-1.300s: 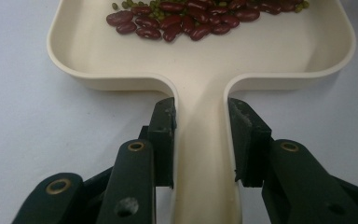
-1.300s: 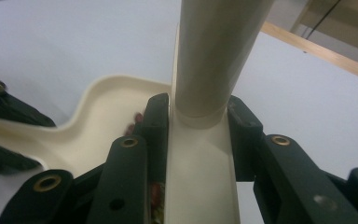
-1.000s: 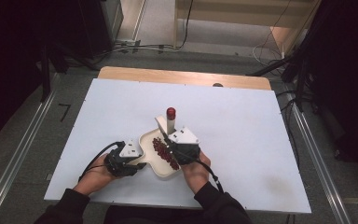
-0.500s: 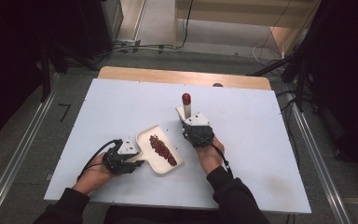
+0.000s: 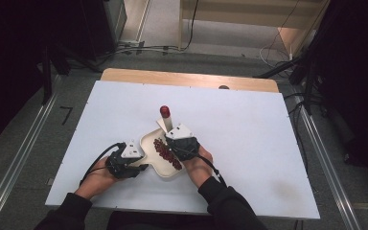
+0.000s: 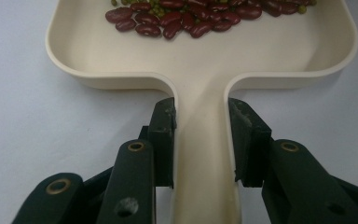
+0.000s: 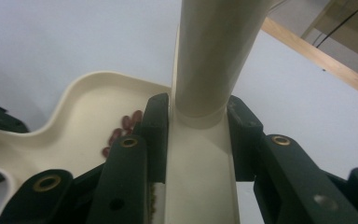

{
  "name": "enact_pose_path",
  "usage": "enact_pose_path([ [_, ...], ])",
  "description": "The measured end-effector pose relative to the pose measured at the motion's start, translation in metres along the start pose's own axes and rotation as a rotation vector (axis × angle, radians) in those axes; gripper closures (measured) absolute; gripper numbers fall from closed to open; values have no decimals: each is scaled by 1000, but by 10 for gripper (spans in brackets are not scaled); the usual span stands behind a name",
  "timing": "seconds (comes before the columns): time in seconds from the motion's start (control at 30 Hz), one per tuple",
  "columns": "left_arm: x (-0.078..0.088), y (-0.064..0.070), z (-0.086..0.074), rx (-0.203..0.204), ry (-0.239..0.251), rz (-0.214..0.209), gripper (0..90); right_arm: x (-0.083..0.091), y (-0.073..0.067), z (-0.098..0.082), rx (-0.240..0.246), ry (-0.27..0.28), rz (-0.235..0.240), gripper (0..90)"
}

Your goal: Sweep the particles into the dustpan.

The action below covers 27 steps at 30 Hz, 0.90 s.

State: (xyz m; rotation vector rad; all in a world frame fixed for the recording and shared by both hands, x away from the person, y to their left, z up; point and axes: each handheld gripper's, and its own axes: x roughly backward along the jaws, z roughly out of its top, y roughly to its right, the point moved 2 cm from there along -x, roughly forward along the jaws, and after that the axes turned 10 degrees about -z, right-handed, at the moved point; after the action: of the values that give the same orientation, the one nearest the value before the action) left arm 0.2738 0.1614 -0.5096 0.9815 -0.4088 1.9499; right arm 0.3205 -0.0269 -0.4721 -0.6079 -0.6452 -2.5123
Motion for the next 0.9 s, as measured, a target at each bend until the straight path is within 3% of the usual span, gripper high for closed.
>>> enact_pose_path([
  [0.13,0,0,0,-4,-2,0,665,5,-5,4,2,22,12,632],
  [0.23,0,0,0,-2,0,0,665,5,-3,5,10,32,-6,632],
  [0.63,0,-1,0,3,2,7,665,12,43,-6,-99,21,-35,631],
  [0.9,-1,-2,0,7,6,6,665,18,62,-19,-136,22,-39,631],
])
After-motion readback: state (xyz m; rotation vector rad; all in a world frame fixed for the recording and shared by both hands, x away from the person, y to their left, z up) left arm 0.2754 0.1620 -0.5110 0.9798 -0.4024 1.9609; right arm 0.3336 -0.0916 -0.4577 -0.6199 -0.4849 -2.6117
